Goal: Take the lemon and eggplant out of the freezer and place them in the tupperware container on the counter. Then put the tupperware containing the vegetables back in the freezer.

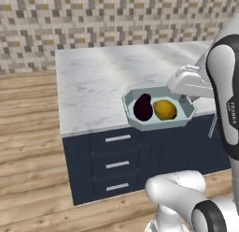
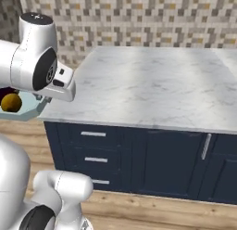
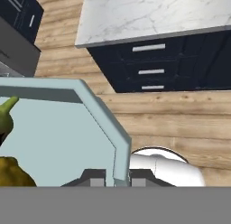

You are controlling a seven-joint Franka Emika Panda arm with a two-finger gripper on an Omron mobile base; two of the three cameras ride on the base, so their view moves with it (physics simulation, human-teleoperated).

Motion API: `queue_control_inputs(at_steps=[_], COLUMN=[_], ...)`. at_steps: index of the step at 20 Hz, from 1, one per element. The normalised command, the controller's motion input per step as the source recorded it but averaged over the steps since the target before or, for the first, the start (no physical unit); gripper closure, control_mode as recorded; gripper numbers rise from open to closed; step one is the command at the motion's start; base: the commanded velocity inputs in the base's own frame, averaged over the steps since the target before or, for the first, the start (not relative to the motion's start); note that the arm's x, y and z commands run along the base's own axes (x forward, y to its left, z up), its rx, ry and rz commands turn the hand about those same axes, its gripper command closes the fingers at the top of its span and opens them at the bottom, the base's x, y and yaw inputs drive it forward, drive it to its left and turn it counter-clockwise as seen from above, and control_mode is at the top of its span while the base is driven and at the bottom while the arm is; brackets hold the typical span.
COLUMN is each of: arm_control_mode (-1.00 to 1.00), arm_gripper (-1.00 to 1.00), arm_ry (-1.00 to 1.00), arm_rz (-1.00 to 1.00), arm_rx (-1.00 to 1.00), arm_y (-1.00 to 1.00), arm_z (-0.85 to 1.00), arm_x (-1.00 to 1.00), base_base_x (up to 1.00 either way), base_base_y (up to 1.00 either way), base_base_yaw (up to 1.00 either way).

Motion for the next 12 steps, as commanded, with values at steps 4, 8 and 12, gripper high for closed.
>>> queue_control_inputs(at_steps=[4,8,12], arm_control_mode=[1.0,1.0,1.0], arm_gripper=[1.0,1.0,1.0], arm_ry=[0.0,0.0,0.0], arm_rz=[0.0,0.0,0.0], arm_rx=[0.0,0.0,0.0], arm_y=[0.0,0.0,0.0], arm_z=[0.0,0.0,0.0], arm_x=[0.0,0.0,0.0], base_base_x=[0.1,0.26,0.47], base_base_y=[1.0,1.0,1.0], base_base_yaw=[-0.19,-0.15,-0.13])
